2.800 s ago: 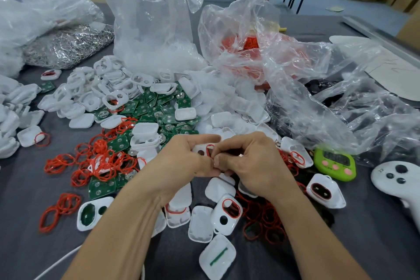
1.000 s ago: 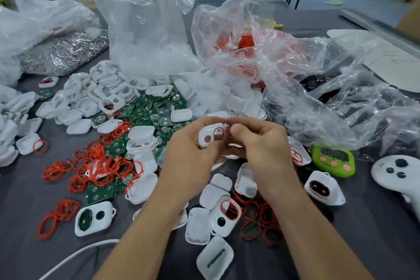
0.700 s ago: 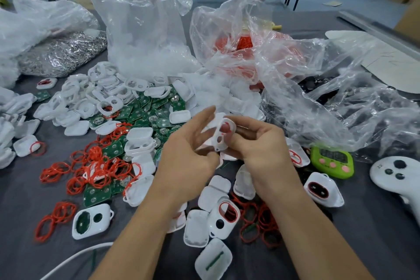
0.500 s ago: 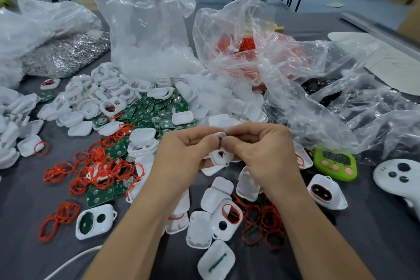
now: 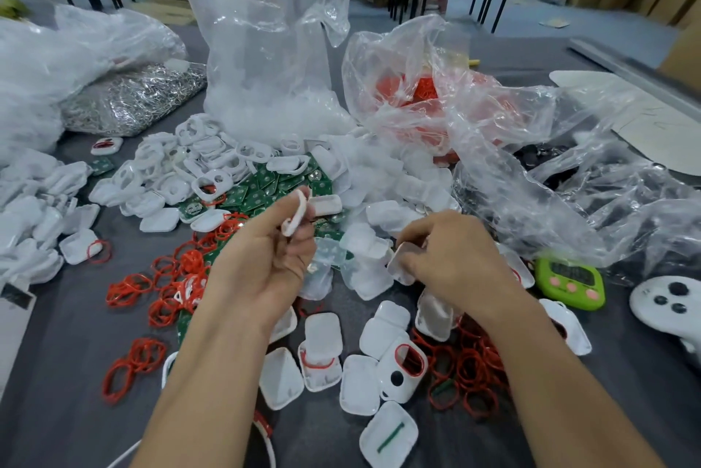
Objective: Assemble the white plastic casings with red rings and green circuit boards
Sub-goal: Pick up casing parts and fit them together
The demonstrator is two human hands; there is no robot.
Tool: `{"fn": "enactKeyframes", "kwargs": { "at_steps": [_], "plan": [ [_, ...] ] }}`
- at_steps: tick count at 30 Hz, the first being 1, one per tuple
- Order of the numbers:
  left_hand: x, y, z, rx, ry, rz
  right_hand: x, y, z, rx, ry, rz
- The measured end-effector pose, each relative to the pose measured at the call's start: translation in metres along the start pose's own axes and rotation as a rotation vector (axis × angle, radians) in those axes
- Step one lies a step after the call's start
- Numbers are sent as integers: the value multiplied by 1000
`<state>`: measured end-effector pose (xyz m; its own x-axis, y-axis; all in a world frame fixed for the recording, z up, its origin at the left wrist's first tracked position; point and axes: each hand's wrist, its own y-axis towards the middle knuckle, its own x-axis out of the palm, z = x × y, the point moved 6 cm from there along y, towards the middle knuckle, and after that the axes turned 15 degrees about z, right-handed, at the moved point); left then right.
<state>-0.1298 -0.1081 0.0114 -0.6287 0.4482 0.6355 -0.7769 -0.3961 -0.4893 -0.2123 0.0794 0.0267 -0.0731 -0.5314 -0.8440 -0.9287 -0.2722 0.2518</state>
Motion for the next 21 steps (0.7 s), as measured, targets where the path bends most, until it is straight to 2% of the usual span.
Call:
{"fn": "enactKeyframes", "kwargs": {
  "at_steps": [4,7,9,12,17,21],
  "plan": [
    [2,-6,10,-20,-8,-161,-7,8,3,55,-64,-45],
    [-3,-3,14,-88,-51,-118,-7,13,-19,6,10,17],
    [-5,-2,17,-100,-96,-77,3,17,-44,-43,72,-14],
    [-10,2,21,-2,-23,2,25,31,-75,-102,103,-53],
    [-15,7,23,62,62,55,66,55,-102,-239,-46,-210],
    [-14,6,29,35,-24,21,65,66,-98,-284,-200,-214]
  ]
}}
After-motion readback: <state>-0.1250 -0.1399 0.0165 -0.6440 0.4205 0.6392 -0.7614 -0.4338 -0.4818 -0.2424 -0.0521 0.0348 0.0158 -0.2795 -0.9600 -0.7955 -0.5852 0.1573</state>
